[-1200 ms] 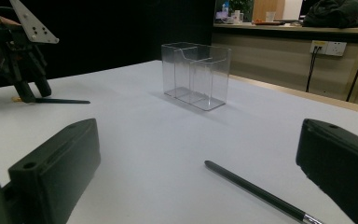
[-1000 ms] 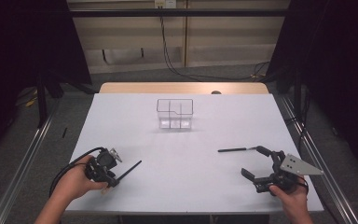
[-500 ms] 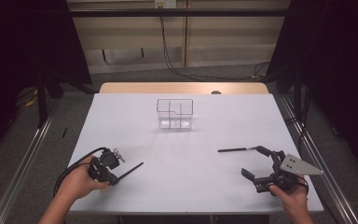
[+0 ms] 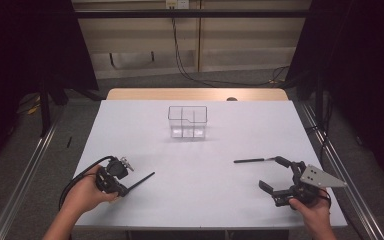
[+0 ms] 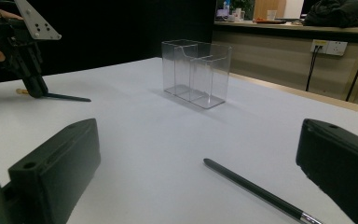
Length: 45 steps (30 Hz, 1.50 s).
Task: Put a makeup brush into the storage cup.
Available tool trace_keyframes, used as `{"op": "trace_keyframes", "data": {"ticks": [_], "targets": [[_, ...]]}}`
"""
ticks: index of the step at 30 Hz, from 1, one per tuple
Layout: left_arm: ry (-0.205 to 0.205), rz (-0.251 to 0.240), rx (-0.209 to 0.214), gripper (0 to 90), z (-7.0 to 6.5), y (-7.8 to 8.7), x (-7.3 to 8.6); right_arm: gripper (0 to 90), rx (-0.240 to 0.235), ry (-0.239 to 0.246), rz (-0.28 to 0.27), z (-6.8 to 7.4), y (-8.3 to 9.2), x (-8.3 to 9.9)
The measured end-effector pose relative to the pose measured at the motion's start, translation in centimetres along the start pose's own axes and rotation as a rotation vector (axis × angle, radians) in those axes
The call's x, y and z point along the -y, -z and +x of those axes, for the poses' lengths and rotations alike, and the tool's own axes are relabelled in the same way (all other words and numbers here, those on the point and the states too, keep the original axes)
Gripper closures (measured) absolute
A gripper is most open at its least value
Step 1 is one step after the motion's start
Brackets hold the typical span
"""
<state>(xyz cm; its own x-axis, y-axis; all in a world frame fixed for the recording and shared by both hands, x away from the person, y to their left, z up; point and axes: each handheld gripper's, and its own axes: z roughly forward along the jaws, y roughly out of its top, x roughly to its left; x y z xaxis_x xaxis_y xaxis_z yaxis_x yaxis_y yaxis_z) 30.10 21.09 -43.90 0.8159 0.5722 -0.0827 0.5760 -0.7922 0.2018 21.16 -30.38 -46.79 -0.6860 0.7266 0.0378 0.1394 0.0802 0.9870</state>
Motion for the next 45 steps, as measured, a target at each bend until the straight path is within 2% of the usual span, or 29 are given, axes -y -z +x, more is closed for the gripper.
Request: {"op": "trace_keyframes", "data": {"ticks": [12,13,18,26,31,45], "targets": [[-0.009,-0.050,0.021,84.1,-0.2,1.3,-1.6,0.0,0.001,-0.001,-0.002,-0.1,0.1,0.0],[0.006,-0.062,0.026,84.1,-0.3,1.3,-1.6,0.0,0.001,-0.001,-0.003,-0.1,0.1,0.0],[-0.013,-0.069,0.025,84.0,-0.4,1.5,-1.9,0.0,0.001,-0.003,0.001,0.0,0.1,0.0],[-0.034,-0.109,0.039,84.1,-1.0,1.7,-2.9,0.0,-0.005,0.004,0.008,0.1,0.0,-0.1],[-0.062,-0.129,0.047,84.1,-1.3,2.0,-3.7,0.0,0.003,0.000,0.001,-0.3,0.2,-0.1],[-0.085,-0.183,0.065,84.1,-2.2,2.3,-5.8,0.0,-0.010,-0.004,0.015,-0.1,-0.1,0.0]]}}
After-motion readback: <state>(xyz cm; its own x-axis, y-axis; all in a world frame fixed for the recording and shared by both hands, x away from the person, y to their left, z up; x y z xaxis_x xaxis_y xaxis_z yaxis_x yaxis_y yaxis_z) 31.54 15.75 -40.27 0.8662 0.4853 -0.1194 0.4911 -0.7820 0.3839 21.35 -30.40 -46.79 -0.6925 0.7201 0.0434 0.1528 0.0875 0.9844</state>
